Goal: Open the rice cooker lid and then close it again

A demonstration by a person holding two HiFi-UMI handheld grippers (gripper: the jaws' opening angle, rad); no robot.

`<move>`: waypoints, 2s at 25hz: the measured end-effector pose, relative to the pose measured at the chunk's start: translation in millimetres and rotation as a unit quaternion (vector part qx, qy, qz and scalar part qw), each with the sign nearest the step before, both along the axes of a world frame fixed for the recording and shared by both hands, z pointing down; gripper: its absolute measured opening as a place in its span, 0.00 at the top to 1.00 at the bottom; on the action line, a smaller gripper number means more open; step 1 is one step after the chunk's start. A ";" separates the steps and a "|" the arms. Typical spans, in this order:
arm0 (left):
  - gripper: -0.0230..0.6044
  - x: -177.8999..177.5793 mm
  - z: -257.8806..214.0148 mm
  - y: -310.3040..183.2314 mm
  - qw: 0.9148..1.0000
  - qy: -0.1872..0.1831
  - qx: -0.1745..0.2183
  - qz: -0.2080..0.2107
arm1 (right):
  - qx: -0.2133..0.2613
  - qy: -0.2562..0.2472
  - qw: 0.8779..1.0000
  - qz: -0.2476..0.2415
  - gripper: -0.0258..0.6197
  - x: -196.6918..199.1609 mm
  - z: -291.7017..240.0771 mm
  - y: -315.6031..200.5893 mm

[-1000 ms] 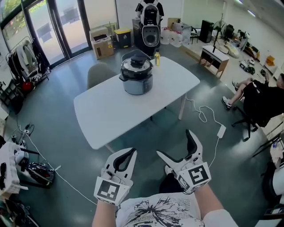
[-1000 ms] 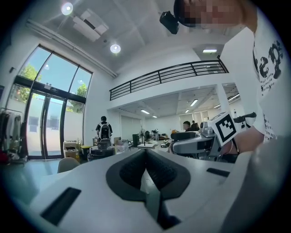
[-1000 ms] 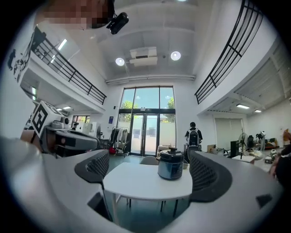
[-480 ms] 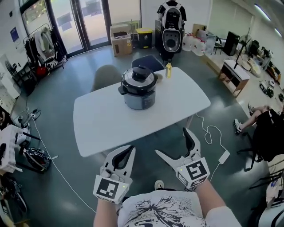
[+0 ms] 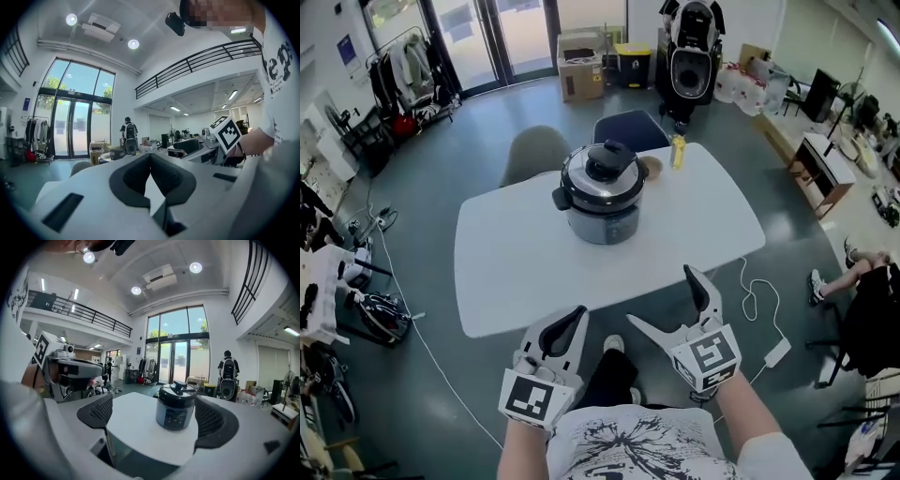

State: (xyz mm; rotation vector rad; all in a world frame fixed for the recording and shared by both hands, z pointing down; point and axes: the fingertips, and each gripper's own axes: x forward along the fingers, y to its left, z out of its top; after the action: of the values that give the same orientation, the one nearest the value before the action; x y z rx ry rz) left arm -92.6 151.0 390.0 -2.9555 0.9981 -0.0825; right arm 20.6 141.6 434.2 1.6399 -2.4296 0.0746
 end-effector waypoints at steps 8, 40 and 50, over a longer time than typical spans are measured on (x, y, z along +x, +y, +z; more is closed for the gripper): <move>0.94 41.6 3.1 -147.5 1.000 0.020 0.015 -0.016 | -0.029 0.015 0.999 -0.021 0.12 34.4 11.1 -150.0; 0.94 81.2 -24.4 -516.0 0.999 0.005 0.039 -0.038 | -0.341 0.123 0.927 -0.099 0.36 47.3 55.5 -581.4; 0.94 82.3 -28.8 -516.7 0.997 -0.026 0.049 -0.056 | -0.367 0.126 0.913 -0.129 0.50 42.1 57.2 -583.0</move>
State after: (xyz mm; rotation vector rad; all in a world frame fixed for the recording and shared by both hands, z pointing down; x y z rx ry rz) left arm -10.4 -365.6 361.2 -2.7932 1.1265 -0.1092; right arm 62.7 -441.3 491.4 0.9231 -2.0219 0.6092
